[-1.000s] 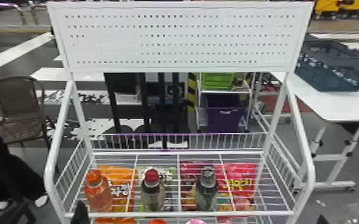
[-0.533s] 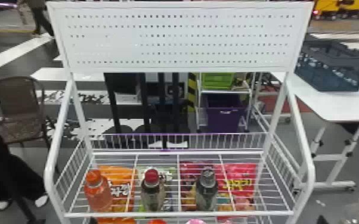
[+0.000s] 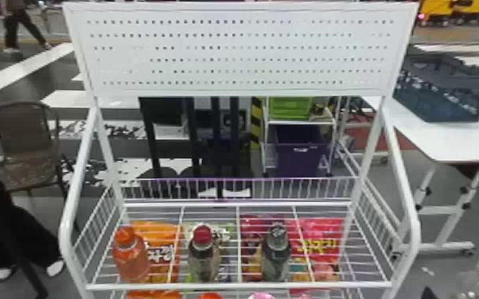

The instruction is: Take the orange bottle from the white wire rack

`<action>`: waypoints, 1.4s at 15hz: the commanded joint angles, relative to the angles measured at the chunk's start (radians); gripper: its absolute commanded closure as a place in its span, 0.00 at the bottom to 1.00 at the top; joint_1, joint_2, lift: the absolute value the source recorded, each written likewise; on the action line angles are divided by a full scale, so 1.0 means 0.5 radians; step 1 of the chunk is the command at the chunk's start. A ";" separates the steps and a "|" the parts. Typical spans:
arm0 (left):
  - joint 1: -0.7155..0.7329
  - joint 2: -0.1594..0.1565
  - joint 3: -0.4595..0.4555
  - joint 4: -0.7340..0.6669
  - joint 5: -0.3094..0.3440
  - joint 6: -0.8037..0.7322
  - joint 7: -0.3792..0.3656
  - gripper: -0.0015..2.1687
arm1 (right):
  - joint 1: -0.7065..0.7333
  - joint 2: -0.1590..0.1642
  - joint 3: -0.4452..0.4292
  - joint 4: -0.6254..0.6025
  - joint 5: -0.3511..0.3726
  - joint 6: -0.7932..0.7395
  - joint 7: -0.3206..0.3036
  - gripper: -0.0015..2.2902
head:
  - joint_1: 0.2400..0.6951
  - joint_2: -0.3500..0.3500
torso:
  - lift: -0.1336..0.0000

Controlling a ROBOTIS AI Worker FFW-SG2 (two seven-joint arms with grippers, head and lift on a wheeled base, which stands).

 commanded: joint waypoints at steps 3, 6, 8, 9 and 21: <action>-0.254 -0.029 -0.048 0.259 0.064 -0.021 0.023 0.04 | 0.000 0.002 0.000 0.009 0.000 0.001 0.000 0.44 | 0.57 0.50 | 1.00; -0.420 -0.032 -0.035 0.422 0.156 -0.027 0.026 0.04 | 0.003 0.002 -0.006 0.003 0.000 0.001 0.000 0.44 | 0.57 0.50 | 1.00; -0.536 -0.035 -0.035 0.566 0.193 -0.064 0.032 0.04 | 0.003 0.002 -0.009 -0.007 0.000 0.020 0.000 0.44 | 0.57 0.50 | 1.00; -0.582 -0.041 -0.035 0.624 0.193 -0.094 0.029 0.04 | 0.000 0.002 -0.009 -0.010 0.000 0.051 0.000 0.44 | 0.57 0.50 | 1.00; -0.978 -0.038 -0.029 0.974 0.242 -0.131 -0.069 0.16 | -0.019 0.002 -0.034 -0.050 0.015 0.192 0.000 0.44 | 0.57 0.50 | 1.00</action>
